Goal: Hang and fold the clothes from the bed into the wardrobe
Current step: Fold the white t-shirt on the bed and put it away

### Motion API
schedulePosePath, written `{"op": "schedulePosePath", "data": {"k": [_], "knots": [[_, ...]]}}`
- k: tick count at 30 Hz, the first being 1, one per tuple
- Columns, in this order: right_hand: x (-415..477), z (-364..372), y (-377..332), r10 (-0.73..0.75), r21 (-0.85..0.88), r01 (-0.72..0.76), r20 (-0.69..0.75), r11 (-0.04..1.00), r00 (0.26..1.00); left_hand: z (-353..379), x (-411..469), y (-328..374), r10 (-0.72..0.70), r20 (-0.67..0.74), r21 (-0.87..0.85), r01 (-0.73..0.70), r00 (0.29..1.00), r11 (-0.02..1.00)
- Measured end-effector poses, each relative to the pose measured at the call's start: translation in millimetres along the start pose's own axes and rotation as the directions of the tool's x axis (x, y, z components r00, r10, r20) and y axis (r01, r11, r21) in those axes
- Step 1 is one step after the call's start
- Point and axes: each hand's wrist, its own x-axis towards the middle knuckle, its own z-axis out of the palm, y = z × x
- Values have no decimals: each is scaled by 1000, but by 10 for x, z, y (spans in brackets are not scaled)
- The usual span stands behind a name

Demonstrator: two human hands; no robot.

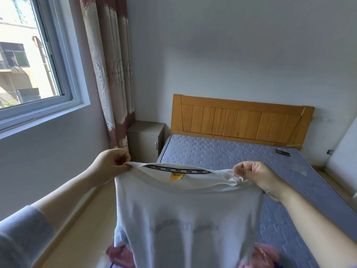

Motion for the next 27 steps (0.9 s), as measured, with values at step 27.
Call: {"op": "schedulePosePath", "data": {"k": [27], "knots": [[-3135,1100,-97,-214,-288,122,-313,950,926,-705,-3000,435,-193,409,-224,303,892,926]]}}
